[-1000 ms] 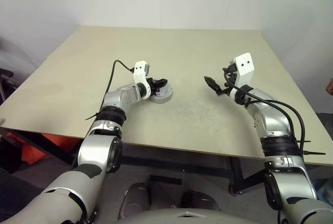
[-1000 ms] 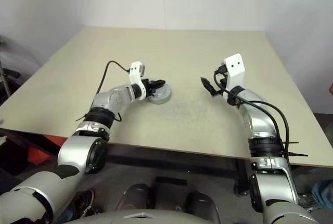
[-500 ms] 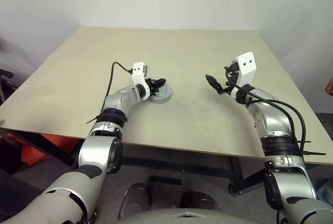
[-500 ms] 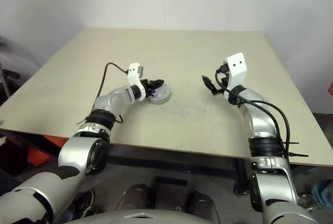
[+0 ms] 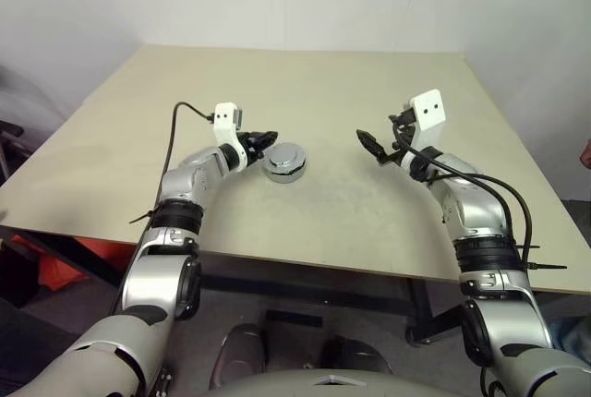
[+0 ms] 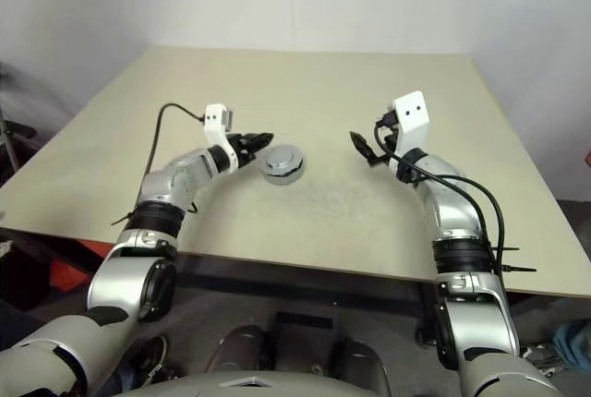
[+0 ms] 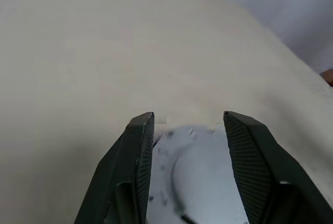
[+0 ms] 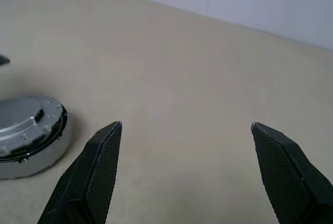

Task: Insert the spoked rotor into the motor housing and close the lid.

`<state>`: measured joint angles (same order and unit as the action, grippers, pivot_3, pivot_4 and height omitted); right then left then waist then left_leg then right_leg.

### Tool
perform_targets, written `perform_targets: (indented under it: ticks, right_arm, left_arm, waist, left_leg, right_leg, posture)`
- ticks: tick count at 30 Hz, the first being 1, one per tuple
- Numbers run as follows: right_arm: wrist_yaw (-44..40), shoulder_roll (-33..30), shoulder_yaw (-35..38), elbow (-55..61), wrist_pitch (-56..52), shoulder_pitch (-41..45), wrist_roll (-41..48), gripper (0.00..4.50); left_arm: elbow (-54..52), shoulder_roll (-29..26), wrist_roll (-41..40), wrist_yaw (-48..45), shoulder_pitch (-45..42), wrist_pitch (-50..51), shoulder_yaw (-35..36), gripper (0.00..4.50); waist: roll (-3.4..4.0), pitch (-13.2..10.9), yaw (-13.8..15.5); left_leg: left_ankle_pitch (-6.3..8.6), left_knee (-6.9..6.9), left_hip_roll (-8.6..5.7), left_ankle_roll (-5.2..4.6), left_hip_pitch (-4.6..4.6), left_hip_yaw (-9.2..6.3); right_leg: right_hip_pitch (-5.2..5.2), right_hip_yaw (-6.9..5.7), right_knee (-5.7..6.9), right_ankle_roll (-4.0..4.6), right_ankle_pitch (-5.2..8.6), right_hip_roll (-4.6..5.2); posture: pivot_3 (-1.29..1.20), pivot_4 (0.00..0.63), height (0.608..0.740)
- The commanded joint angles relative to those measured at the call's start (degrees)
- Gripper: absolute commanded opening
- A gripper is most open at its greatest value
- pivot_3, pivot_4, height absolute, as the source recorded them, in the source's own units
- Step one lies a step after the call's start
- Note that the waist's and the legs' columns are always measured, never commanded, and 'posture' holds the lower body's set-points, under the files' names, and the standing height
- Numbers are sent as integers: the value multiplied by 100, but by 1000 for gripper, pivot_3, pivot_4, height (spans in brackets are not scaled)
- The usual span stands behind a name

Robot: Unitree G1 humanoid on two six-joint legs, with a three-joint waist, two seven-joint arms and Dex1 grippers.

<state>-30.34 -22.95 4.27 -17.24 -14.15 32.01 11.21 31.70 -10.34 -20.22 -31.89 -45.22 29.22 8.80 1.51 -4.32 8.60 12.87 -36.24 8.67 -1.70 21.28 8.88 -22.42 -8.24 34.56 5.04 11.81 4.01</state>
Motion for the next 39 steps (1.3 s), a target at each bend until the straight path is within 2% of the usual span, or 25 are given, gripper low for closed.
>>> perform_targets:
  ticks: [1, 5, 8, 13, 14, 20, 27, 31, 35, 39]
  right_arm:
    - [-25, 33, 10, 130, 125, 162, 10, 4500]
    - [-33, 38, 18, 152, 103, 140, 23, 4500]
    - [-33, 47, 1, 181, 95, 95, 13, 4500]
    - [-58, 21, -12, 222, 56, 43, 7, 4500]
    - [-67, 13, -11, 222, 52, 40, 5, 4500]
    - [-133, -49, -9, 229, 22, 40, -13, 4500]
    - [-190, -84, -23, 197, -7, 84, -19, 4500]
    - [-291, -106, -34, 290, -158, 65, 28, 4500]
    - [-677, -79, -223, 908, -441, -167, 216, 4500]
    - [-744, 105, -304, 1204, -632, -193, 338, 4500]
  left_arm:
    - [-950, -169, 27, -116, 131, -7, -196, 2239]
    - [-1697, -446, 457, -429, 656, -364, -850, 2239]
    - [-1877, -543, 784, -525, 1032, -833, -1221, 2791]
    - [-1648, -401, 1032, -283, 1138, -1437, -1284, 4405]
    - [-1596, -363, 1063, -236, 1138, -1511, -1279, 4481]
    - [-1315, -117, 1005, 67, 1123, -1721, -1087, 4481]
    - [-967, 178, 834, 204, 1074, -1430, -926, 4481]
    - [-1241, 199, 648, 121, 1093, -1192, -871, 4481]
    - [-2067, -312, -49, -169, 1210, -427, -340, 4481]
    - [-2622, -1204, -610, -374, 1296, 179, 380, 4481]
  waist:
    - [0, 0, 2]
    - [0, 0, -4]
    - [1, 0, -9]
    - [0, 0, -6]
    - [0, 0, -8]
    - [0, 0, -13]
    - [0, 0, -10]
    - [0, 0, -9]
    - [0, 0, -29]
    - [0, 0, -136]
  left_leg:
    - [0, 0, 0, 0, -1, 1]
    - [5, 0, 0, 8, -10, 4]
    - [7, 0, 0, 11, -18, 5]
    - [3, 0, 2, 13, -16, 6]
    - [3, 0, 2, 13, -18, 6]
    - [3, 1, 2, 12, -16, 6]
    - [4, 1, 1, 10, -15, 7]
    - [4, 1, 1, 10, -16, 6]
    - [4, 4, 3, 10, -11, 7]
    - [0, 11, 7, 17, -14, 8]
  right_leg:
    - [0, 0, 2, 1, 1, 0]
    - [4, 4, 5, -1, 1, 0]
    - [8, 5, 5, -3, 2, 0]
    - [8, 3, 6, -5, 1, 0]
    - [11, 3, 5, -5, 1, 0]
    - [9, 3, 5, -5, 1, 0]
    - [9, 3, 4, -6, 1, 0]
    - [9, 3, 4, -6, 1, 0]
    - [2, 3, 6, -4, 2, 0]
    - [-7, 3, 18, 8, 8, -3]
  posture:
    - [0, 0, 740]
    - [0, 0, 740]
    - [0, 0, 740]
    - [0, 0, 740]
    - [0, 0, 740]
    - [0, 0, 740]
    - [0, 0, 740]
    - [0, 0, 740]
    - [0, 0, 740]
    - [0, 0, 740]
